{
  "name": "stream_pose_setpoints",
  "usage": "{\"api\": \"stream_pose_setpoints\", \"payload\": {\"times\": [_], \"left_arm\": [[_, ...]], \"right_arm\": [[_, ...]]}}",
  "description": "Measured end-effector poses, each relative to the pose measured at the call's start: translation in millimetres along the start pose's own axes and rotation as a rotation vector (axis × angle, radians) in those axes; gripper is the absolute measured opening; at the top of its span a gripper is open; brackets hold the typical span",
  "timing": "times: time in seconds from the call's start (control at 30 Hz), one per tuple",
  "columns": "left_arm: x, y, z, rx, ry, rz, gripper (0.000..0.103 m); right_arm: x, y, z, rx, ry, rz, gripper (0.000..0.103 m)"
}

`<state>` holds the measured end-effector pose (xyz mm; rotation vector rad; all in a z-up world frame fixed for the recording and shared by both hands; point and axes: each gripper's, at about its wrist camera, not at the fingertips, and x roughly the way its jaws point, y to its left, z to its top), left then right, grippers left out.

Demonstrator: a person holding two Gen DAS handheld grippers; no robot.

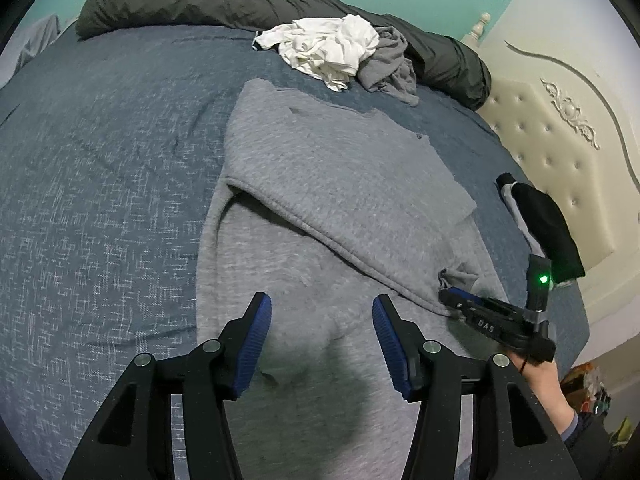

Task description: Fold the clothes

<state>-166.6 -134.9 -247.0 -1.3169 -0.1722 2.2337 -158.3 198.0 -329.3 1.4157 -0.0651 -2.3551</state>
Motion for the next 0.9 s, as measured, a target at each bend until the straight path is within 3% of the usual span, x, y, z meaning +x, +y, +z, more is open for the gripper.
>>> {"api": "stream_pose_setpoints", "payload": {"times": [0.07, 0.13, 0.5, 0.9], "left_arm": [[-0.6, 5.4, -1.2, -0.009, -0.001, 0.003, 0.058], [-1.5, 9.4, -2.5, -0.021, -0.001, 0.003, 0.058], [-1.9, 0.9, -1.1, -0.041, -0.012, -0.022, 0.058], [10.5, -22.5, 6.1, -0.032, -0.004, -0.04, 0.058]], "right_arm": [[-2.4, -8.0, -1.6, 0.03, -0.008, 0.024, 0.005], [-6.1, -17.4, -3.1, 0.067, -0.018, 0.061, 0.004], [-81.2, -73.5, -24.3, 0.222, -0.162, 0.099, 0.003], [-91.4, -126.7, -61.7, 0.449, -0.12, 0.122, 0.003]]}}
